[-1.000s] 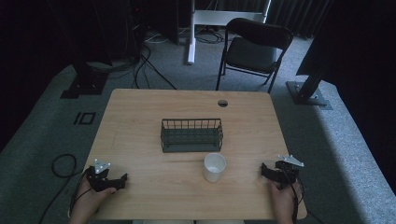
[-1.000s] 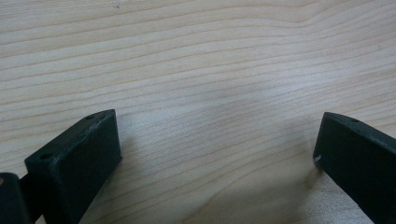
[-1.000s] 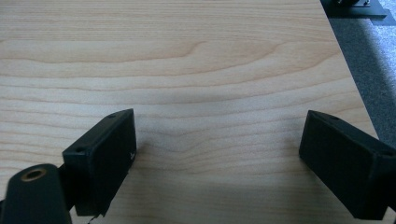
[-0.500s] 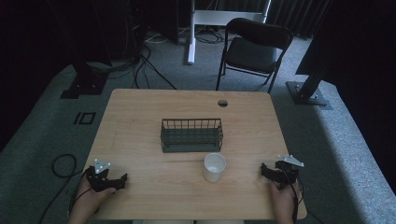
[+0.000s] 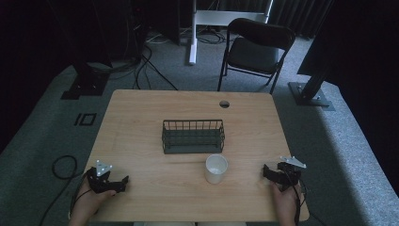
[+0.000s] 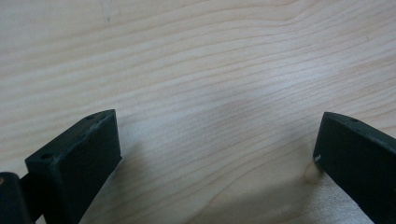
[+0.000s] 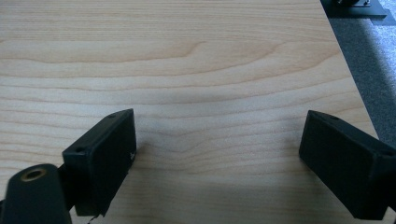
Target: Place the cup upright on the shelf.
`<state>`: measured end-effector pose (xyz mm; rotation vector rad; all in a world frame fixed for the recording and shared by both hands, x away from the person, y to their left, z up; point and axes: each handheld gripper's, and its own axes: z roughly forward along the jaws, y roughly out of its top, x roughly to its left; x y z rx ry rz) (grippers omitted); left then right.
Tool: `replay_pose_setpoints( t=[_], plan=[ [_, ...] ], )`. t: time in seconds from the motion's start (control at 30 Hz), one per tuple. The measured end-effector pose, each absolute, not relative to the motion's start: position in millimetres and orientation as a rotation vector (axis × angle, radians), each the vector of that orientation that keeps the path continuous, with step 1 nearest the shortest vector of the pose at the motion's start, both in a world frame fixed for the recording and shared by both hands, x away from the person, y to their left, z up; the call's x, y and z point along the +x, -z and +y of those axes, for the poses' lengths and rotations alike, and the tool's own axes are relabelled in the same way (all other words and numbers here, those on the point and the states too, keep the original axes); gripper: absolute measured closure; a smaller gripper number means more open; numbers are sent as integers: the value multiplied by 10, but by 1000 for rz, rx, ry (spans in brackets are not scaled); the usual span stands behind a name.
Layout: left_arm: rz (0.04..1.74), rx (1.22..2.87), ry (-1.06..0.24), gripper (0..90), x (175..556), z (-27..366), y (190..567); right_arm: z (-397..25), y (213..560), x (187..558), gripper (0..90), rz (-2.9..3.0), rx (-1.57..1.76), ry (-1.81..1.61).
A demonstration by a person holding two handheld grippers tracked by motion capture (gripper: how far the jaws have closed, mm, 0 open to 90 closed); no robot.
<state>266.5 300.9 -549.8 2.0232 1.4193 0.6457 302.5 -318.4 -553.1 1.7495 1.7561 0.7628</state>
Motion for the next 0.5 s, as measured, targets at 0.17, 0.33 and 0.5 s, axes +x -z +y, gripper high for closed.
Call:
replay_pose_setpoints(
  t=[0.17, 0.33, 0.5],
  plan=[
    [1381, 2038, -601, 10, 2659, 2943, 5491, -3184, 5531, 3025, 105, 1756, 1749, -763],
    [1325, 2053, -559, 10, 2644, 2845, 5433, -3184, 5531, 3025, 105, 1756, 1749, -763],
    [1266, 2071, -529, 10, 2656, 2699, 5375, -3184, 5531, 3025, 105, 1756, 1749, -763]
  ],
)
